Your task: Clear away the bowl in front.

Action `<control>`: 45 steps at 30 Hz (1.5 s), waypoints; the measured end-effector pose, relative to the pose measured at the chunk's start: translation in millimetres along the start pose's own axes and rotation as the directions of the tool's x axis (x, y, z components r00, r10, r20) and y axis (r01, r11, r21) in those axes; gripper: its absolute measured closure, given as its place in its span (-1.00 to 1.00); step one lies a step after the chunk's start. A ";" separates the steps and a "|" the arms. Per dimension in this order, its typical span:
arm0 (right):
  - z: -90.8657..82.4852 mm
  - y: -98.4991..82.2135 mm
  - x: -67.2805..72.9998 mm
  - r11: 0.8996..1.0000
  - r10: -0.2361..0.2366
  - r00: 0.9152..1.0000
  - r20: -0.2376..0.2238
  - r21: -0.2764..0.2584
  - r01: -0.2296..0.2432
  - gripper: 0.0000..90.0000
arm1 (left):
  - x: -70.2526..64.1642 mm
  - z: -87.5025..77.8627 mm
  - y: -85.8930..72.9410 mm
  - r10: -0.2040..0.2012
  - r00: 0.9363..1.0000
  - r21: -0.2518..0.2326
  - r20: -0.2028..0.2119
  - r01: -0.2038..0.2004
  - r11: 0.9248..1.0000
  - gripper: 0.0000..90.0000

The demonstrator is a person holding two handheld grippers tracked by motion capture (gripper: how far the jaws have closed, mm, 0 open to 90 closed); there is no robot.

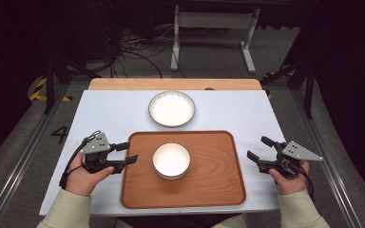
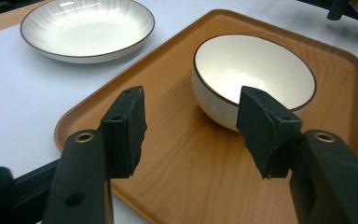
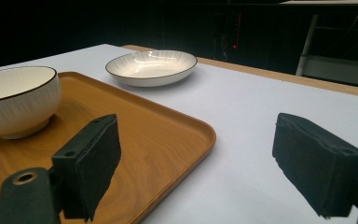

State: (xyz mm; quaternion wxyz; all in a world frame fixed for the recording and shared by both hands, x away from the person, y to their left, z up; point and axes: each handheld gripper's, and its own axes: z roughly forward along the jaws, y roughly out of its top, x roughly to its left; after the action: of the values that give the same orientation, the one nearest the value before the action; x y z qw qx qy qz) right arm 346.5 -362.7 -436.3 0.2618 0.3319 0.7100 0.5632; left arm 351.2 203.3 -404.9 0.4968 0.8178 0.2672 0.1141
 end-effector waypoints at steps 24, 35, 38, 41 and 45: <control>-1.2 -4.1 -5.2 1.000 0.015 1.000 0.011 -0.013 -0.015 -0.76 | 17.0 -8.7 -41.8 -0.079 0.993 -0.116 -0.089 0.069 0.991 -0.66; -0.6 -7.5 -7.1 1.000 0.024 1.000 0.018 -0.013 -0.024 -0.76 | 22.8 -8.3 -60.1 -0.102 0.988 -0.106 -0.117 0.090 0.990 -0.68; -0.2 -7.9 -7.4 1.000 0.022 1.000 0.017 -0.014 -0.022 -0.76 | 24.5 -8.7 -64.1 -0.106 0.987 -0.115 -0.121 0.092 0.989 -0.69; 0.4 -8.5 -7.5 1.000 0.022 1.000 0.017 -0.013 -0.022 -0.76 | 25.4 -7.5 -68.5 -0.112 0.986 -0.128 -0.121 0.097 0.987 -0.69; 0.7 -9.3 -7.3 1.000 0.023 1.000 0.017 -0.010 -0.023 -0.76 | 25.2 -5.8 -71.4 -0.114 0.986 -0.119 -0.124 0.099 0.988 -0.69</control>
State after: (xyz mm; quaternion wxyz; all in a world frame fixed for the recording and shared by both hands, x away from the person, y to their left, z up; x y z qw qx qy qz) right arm 350.0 -369.1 -445.5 0.2630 0.3433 0.7011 0.5669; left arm 346.4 247.6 -466.5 0.5287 0.7639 0.3356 0.1556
